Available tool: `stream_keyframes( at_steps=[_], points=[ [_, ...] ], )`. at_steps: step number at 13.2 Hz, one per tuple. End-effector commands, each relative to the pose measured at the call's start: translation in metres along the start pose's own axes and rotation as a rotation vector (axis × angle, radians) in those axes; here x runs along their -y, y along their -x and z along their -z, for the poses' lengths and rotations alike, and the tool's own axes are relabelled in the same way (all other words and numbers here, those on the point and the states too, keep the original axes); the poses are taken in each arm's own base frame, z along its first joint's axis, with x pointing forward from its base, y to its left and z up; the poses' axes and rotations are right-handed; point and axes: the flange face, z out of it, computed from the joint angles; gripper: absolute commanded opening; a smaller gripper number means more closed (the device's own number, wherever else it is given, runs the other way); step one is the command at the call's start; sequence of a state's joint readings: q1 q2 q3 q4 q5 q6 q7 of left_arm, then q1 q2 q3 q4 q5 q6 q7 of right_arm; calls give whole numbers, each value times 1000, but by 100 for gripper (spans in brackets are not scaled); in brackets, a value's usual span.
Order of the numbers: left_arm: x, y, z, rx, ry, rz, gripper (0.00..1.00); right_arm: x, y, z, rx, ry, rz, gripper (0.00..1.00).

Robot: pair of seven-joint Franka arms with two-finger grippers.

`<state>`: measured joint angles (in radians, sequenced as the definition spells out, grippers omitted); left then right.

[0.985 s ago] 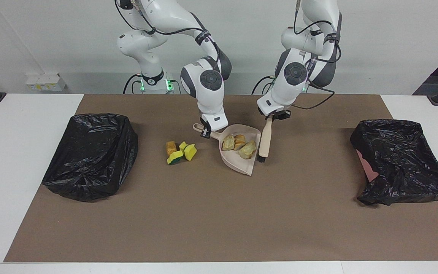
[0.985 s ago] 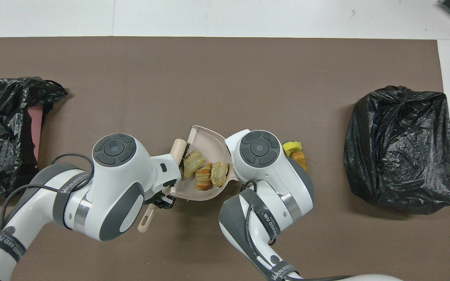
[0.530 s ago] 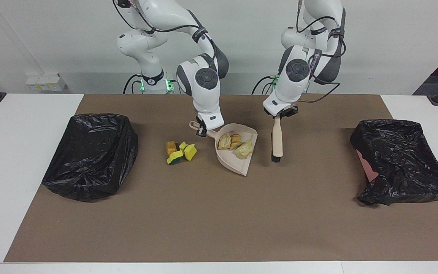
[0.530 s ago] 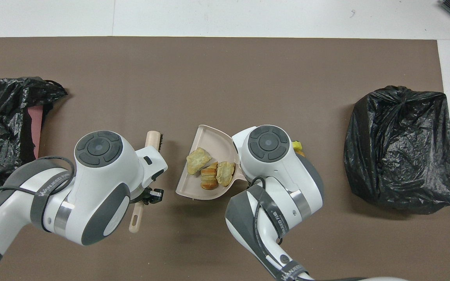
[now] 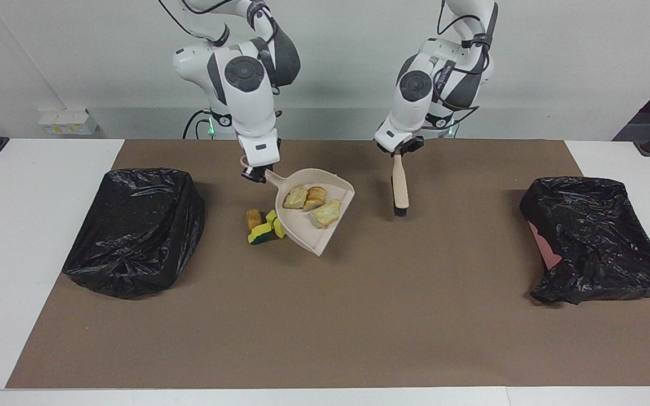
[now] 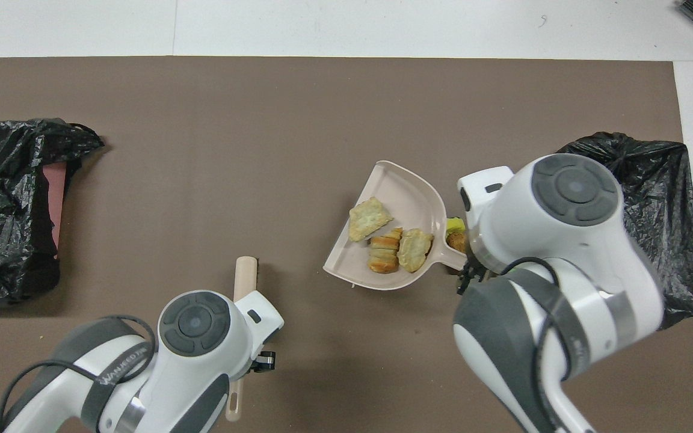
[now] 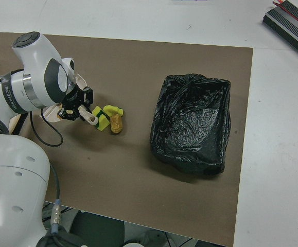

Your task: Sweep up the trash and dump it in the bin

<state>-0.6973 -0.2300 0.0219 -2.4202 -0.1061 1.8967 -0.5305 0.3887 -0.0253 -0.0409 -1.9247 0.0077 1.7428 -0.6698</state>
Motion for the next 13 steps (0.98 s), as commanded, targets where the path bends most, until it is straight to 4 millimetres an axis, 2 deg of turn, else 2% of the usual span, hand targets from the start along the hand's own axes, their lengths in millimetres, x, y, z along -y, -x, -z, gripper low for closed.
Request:
stream_keyframes(
  at_steps=[1, 5, 8, 10, 11, 12, 13],
  points=[
    [-29, 42, -20, -19, 21, 51, 0, -24, 63, 30, 14, 25, -100, 0],
    [-79, 86, -57, -51, 70, 115, 0, -75, 151, 44, 95, 86, -201, 0],
    [-89, 99, -69, -73, 73, 97, 0, -128, 244, 43, 109, 108, -244, 0],
    [-92, 101, -72, -69, 67, 87, 0, -161, 306, 41, 70, 175, -151, 0],
    [-92, 100, -72, -72, 69, 84, 0, -170, 327, 44, 65, 207, -107, 0],
    [-93, 99, -72, -79, 75, 76, 2, -175, 339, 44, 81, 222, -66, 0],
    [-93, 97, -71, -87, 85, 76, 16, -180, 346, 44, 143, 237, -14, 0]
  ],
)
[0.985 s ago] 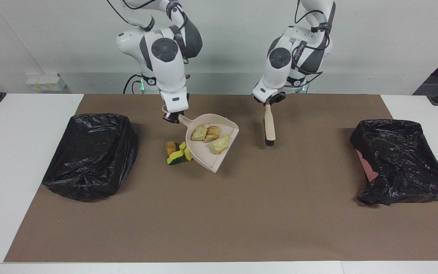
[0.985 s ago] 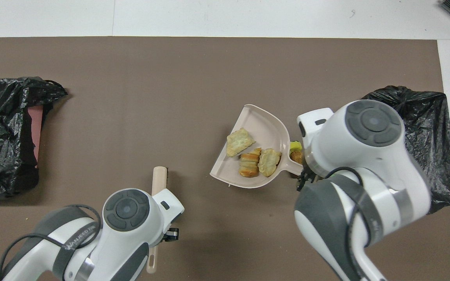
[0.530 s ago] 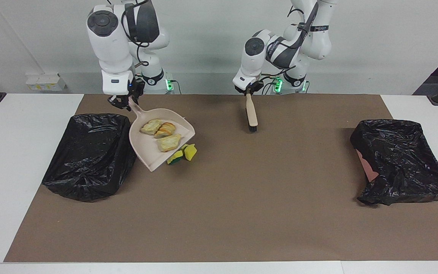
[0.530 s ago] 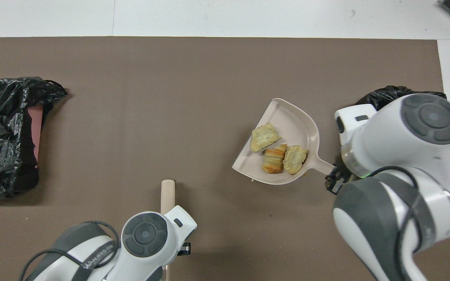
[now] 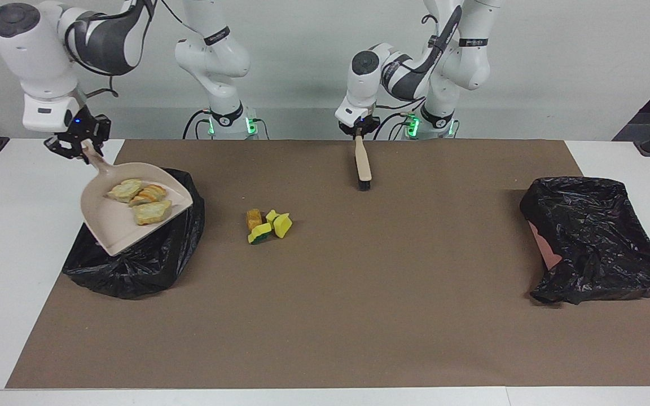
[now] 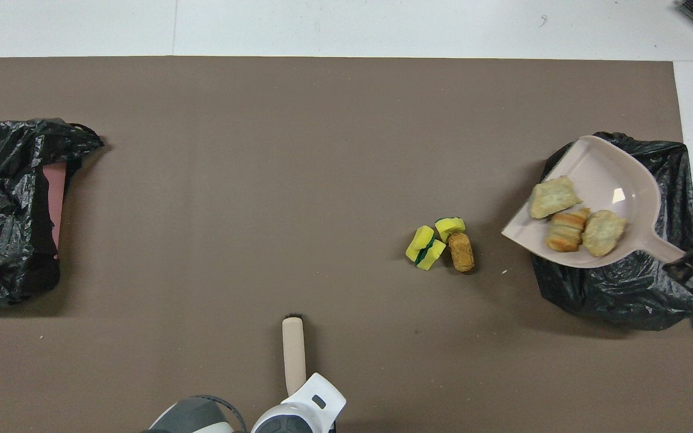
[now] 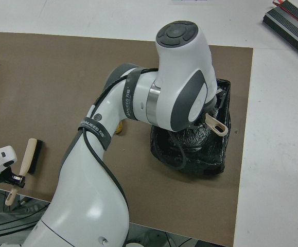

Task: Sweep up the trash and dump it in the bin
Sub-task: 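Tip the dustpan over the black bag with the right gripper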

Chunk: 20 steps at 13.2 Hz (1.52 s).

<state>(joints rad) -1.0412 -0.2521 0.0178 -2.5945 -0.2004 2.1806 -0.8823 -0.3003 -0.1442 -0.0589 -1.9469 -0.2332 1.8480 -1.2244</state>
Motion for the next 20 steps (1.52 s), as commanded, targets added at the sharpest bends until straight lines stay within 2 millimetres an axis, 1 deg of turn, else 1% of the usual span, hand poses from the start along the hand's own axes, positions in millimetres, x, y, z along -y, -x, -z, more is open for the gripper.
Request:
stream_keyframes(
  at_steps=[1, 2, 3, 4, 5, 6, 7, 8, 10, 11, 12, 13, 14, 15, 16, 17, 18, 19, 20],
  points=[
    [2, -4, -1, -20, 45, 9, 34, -6, 4, -1, 106, 66, 147, 0],
    [1, -8, -4, -25, 48, 13, 50, -11, 2, -4, 144, 91, 203, 0],
    [-1, -11, -1, -35, 61, 13, 59, -14, -2, -3, 180, 106, 254, 0],
    [-2, -12, -3, -33, 58, 10, 72, -16, -4, 0, 226, 121, 322, 0],
    [-2, -15, -2, -32, 56, 5, 91, -16, -7, 2, 261, 128, 404, 0],
    [-2, -22, -1, -32, 57, -12, 100, -16, -12, 2, 275, 131, 457, 0],
    [-1, -39, 11, -40, 68, -24, 100, -19, -15, 4, 284, 151, 520, 0],
    [2, -59, 26, -53, 84, -32, 100, -25, -20, -1, 314, 164, 612, 0],
    [11, -94, 54, -95, 48, -135, 100, -32, -25, 1, 371, 182, 696, 0],
    [20, -115, 72, -122, 30, -156, 100, -35, -36, 11, 416, 201, 731, 0],
    [29, -137, 90, -149, 37, -165, 100, -36, -45, 18, 457, 205, 757, 0],
    [43, -161, 115, -182, 59, -171, 100, -36, -45, 28, 473, 200, 741, 0],
    [61, -182, 142, -209, 75, -174, 100, -33, -38, 38, 482, 186, 717, 0],
    [80, -198, 170, -227, 82, -191, 100, -31, -36, 51, 491, 175, 699, 0],
    [101, -211, 199, -234, 82, -218, 100, -28, -30, 67, 493, 159, 666, 0],
    [114, -220, 221, -240, 82, -233, 100, -25, -25, 80, 486, 153, 615, 0],
    [129, -227, 237, -251, 76, -229, 100, -21, -29, 87, 473, 162, 548, 0],
    [144, -232, 259, -286, 50, -226, 100, -15, -40, 90, 446, 182, 484, 0],
    [158, -234, 281, -314, 26, -211, 100, -8, -54, 89, 394, 191, 418, 0]
  ],
)
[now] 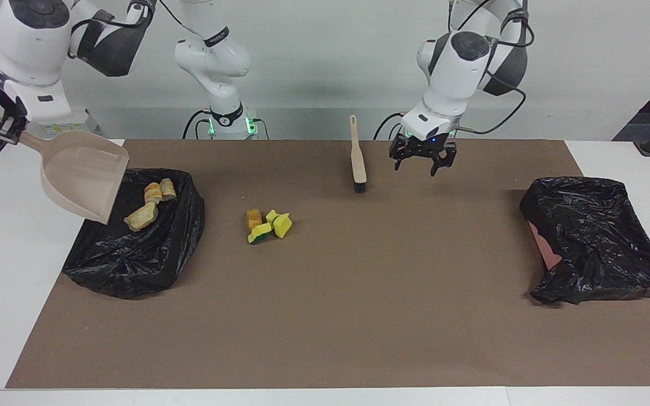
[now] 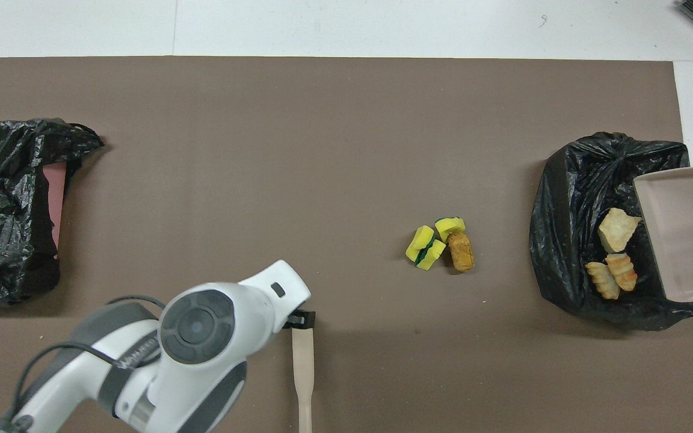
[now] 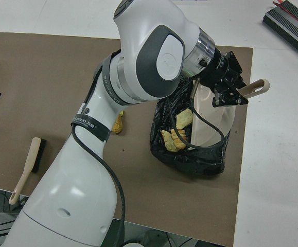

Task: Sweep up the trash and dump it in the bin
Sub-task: 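Tip the dustpan over the black bag with the right gripper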

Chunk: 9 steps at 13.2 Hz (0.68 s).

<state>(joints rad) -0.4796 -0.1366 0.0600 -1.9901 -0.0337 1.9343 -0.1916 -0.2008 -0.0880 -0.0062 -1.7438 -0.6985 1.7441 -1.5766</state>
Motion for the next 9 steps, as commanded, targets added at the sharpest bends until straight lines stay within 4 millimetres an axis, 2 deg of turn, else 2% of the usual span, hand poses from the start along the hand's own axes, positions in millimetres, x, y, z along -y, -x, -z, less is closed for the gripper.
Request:
stream_keyframes(
  at_steps=[1, 3, 4, 6, 8, 9],
  points=[
    [27, -16, 40, 2, -65, 13, 100, -3, -32, 21, -102, 6, -190, 0],
    [72, -23, 73, -39, -66, 26, 100, -6, -55, 33, -204, -4, -373, 0],
    [85, -25, 87, -49, -66, 6, 100, -8, -75, 43, -226, -10, -424, 0],
    [113, -29, 116, -66, -67, 25, 100, -10, -126, 63, -273, -31, -543, 0],
    [127, -37, 127, -49, -72, 20, 100, -13, -174, 75, -289, -80, -672, 0],
    [136, -41, 128, -21, -71, 17, 100, -15, -189, 74, -312, -116, -742, 0]
  ],
)
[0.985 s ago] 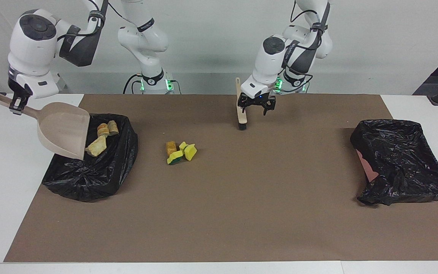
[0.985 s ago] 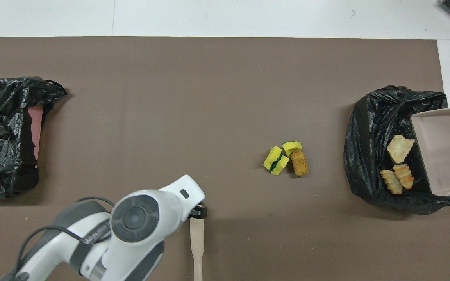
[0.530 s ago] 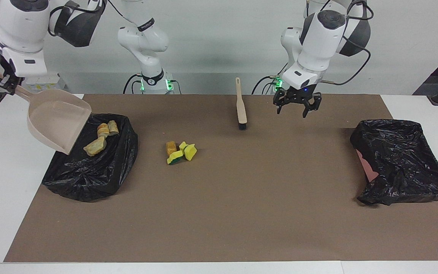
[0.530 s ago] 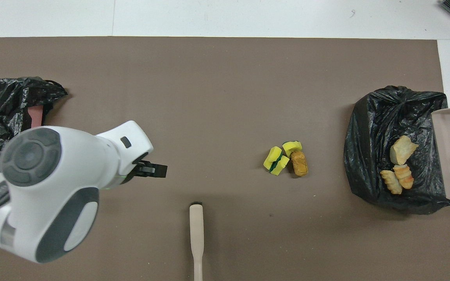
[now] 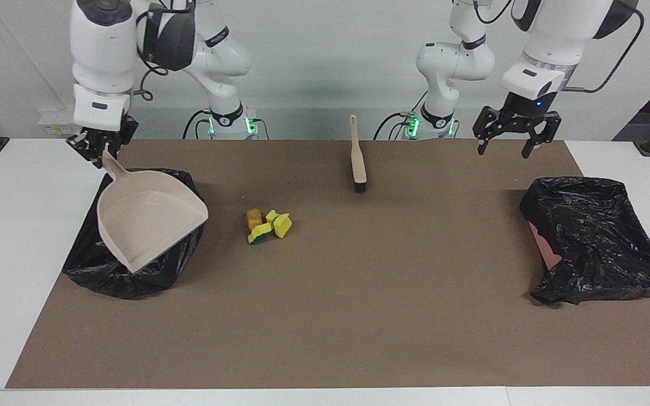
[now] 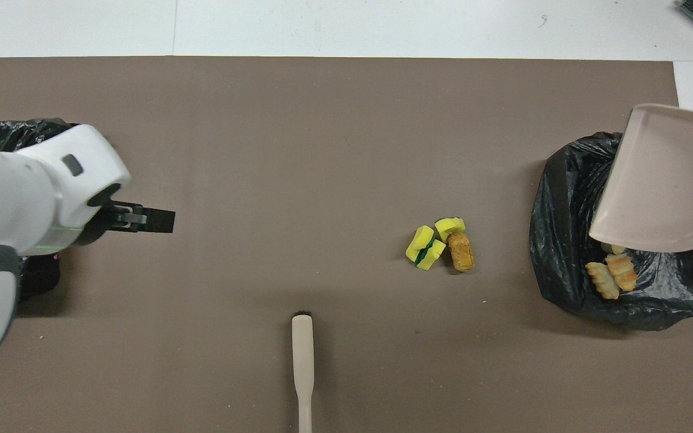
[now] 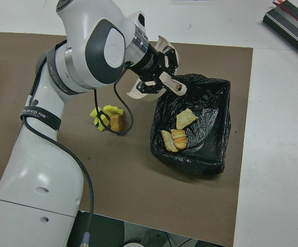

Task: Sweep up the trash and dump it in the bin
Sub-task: 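Tip the dustpan over the black bag with the right gripper, then bring the empty dustpan back and set it down with the right gripper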

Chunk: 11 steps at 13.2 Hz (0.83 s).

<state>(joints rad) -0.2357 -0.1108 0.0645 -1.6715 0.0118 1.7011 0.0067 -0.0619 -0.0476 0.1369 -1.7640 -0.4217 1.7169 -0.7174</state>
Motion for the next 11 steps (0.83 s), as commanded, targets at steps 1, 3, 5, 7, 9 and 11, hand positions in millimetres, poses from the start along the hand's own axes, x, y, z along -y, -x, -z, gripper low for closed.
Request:
stream_keyframes(
  at_steps=[1, 3, 5, 7, 9, 11],
  points=[
    [19, -20, 5, 57, -11, -20, 100, 14, -31, -16, -32, -91, -187, 0],
    [26, -20, 5, 61, -3, -52, 100, 35, -73, -17, -91, -137, -313, 0],
    [39, -18, 7, 55, -5, -44, 100, 82, -149, -23, -97, -191, -476, 0],
    [41, -16, 8, 57, -4, -95, 100, 83, -200, -20, -132, -245, -629, 0],
    [43, -15, 7, 62, -5, -92, 100, 103, -243, -19, -159, -316, -704, 0],
    [41, -13, 6, 69, -2, -92, 100, 123, -270, -27, -184, -341, -799, 0]
  ],
)
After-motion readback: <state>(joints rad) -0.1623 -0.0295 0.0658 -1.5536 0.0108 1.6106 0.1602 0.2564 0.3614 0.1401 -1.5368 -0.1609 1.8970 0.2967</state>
